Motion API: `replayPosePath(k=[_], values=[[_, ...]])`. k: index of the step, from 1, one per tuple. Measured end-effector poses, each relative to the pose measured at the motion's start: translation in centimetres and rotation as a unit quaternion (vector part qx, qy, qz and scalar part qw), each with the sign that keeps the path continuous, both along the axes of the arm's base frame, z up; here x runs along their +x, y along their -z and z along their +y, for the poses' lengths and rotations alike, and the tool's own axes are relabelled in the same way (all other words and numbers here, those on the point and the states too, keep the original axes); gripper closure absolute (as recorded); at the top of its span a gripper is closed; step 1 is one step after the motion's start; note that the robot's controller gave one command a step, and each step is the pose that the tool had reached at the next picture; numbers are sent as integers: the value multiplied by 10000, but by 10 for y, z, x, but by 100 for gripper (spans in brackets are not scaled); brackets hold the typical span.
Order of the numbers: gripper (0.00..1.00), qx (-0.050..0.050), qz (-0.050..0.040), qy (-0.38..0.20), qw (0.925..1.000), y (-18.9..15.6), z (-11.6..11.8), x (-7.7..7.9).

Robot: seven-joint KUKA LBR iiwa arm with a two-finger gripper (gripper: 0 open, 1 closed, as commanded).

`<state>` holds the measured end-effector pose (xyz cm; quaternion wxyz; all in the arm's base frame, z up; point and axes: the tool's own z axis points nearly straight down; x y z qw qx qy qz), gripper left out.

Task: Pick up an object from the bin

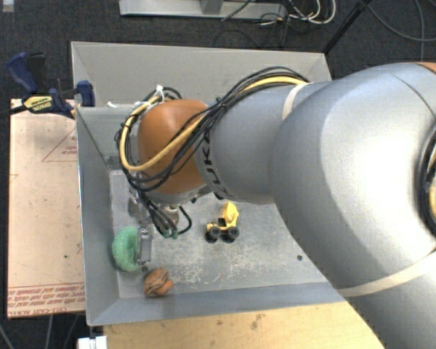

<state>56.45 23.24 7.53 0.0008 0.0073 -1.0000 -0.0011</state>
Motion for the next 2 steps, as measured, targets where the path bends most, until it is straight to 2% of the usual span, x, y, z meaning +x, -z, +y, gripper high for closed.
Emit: replayPosePath(k=[1,2], values=[[100,3,-32,-1667,9860,3,11,5],[100,3,-31,-1666,9860,3,11,5]])
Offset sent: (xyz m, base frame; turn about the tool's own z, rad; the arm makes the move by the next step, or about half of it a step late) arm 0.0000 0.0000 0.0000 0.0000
